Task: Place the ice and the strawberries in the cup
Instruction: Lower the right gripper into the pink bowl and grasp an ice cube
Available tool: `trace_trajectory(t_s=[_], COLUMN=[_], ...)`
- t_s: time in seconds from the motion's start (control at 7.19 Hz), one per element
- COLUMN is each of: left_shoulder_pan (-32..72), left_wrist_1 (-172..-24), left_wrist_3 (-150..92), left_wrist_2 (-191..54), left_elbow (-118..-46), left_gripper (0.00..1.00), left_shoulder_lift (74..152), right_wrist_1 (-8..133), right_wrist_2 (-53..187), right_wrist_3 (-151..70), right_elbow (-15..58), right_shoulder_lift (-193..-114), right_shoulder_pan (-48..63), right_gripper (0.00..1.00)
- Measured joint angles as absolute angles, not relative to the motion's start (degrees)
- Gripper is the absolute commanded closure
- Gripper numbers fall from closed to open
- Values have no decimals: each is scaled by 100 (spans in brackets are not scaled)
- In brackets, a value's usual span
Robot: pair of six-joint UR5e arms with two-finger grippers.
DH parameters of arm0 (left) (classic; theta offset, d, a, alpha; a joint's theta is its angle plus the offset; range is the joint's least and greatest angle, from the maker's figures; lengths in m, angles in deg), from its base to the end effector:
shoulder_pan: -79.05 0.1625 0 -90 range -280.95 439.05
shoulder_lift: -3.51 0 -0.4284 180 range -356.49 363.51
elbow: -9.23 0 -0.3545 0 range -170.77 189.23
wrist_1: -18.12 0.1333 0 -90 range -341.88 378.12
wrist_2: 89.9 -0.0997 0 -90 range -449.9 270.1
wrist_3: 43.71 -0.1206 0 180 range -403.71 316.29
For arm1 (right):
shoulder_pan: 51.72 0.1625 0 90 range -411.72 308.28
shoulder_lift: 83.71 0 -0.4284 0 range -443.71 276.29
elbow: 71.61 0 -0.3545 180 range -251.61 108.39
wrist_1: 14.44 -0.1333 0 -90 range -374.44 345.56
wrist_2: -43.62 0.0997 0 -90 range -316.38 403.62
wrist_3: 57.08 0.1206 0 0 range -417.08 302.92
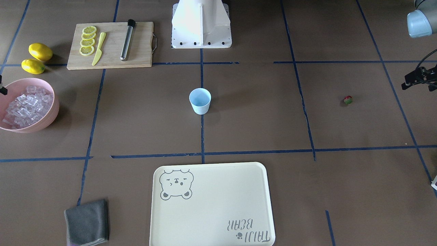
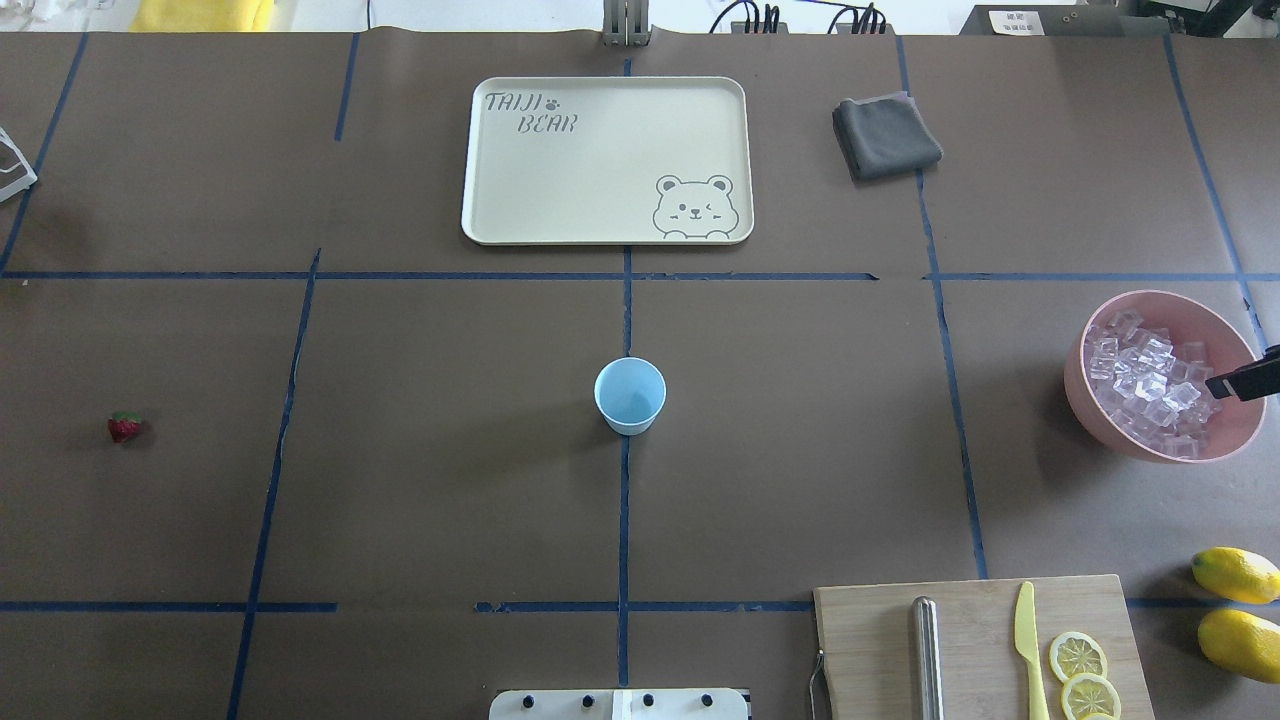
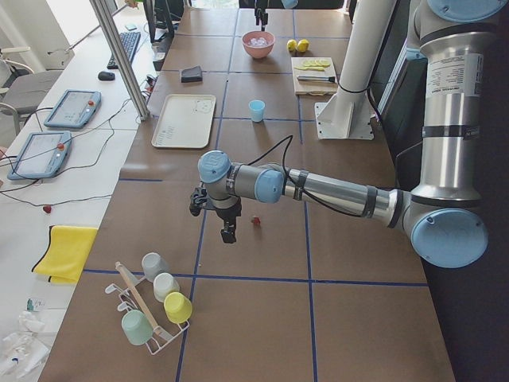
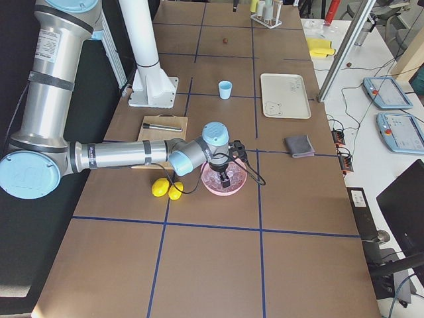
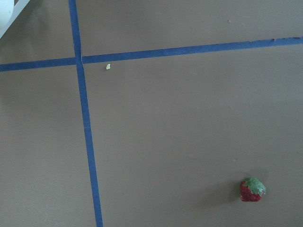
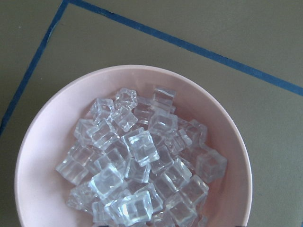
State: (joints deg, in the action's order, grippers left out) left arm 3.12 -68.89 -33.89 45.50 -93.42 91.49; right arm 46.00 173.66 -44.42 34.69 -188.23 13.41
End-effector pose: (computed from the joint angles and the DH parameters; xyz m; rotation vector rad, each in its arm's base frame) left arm 0.0618 -0.4416 0.5959 -0.0402 0.8006 0.1230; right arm -0.1093 -0.3683 0.5932 0.2788 -0.8178 -0.3908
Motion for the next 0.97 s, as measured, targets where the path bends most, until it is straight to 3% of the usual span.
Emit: trace_trajectory(t_s=[0.97], left_shoulder_pan=[312], left_wrist_1=[-6897], left_wrist_3=[-3312], left_wrist_2=[4576], left_elbow=[-9381], left_gripper=[0], left_shoulder_lift=[9149], right_wrist_1=[4473], right_wrist_2=[16678], right_wrist_3=[-4908], right_elbow=[3548], right_shoulder_lift=[-18720], right_shoulder_pan=[636], right_gripper=[13])
